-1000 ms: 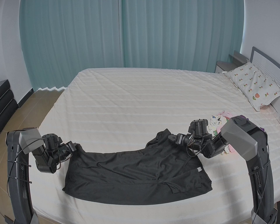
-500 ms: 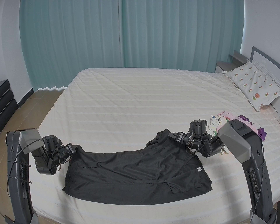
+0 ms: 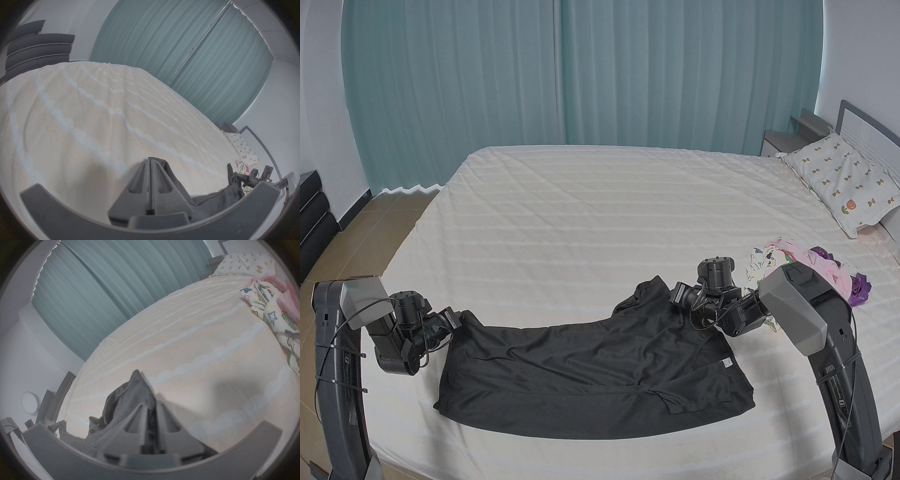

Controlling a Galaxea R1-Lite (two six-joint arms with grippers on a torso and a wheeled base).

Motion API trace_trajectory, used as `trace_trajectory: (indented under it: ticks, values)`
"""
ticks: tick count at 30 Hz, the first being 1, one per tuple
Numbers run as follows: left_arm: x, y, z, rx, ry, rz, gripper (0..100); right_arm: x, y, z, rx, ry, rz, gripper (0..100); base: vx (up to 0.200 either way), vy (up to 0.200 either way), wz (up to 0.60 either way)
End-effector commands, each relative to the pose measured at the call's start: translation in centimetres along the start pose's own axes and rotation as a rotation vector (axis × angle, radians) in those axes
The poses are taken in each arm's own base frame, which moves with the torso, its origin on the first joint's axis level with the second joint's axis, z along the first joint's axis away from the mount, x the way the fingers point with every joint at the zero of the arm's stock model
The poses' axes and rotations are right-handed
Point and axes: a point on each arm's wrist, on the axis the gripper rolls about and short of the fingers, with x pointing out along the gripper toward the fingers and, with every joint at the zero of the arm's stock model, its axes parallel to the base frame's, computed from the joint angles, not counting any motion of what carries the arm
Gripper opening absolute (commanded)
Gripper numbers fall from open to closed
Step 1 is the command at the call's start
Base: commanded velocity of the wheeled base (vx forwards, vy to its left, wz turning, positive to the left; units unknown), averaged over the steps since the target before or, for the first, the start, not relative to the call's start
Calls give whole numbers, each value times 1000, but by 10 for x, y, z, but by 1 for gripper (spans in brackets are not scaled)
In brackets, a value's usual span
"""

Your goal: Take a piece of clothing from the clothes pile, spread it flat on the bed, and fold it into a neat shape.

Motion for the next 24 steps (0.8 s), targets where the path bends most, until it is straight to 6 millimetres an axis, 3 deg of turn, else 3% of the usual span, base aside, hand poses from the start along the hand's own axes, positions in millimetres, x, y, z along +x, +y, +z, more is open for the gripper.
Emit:
trace_trajectory:
  ticks: [1, 4, 8, 13, 17, 24]
  values:
    - [-1, 1, 2, -12, -7, 3, 0, 0, 1, -2, 4, -5, -10, 0, 0, 0, 0]
    - [4, -1, 10, -44, -79, 29, 0, -12, 8, 0, 2, -17, -42, 0, 0, 0, 0]
    - [6, 2, 17, -37, -155, 38, 0, -13, 8, 4, 3, -47, -40, 0, 0, 0, 0]
    - [4, -1, 16, -52, -159, 41, 0, -15, 8, 9, 6, -94, -50, 0, 0, 0, 0]
    - [4, 0, 17, -67, -173, 54, 0, -28, 2, 24, 20, -143, -58, 0, 0, 0, 0]
    - [5, 3, 21, -94, -194, 60, 0, -45, -2, 35, 46, -180, -50, 0, 0, 0, 0]
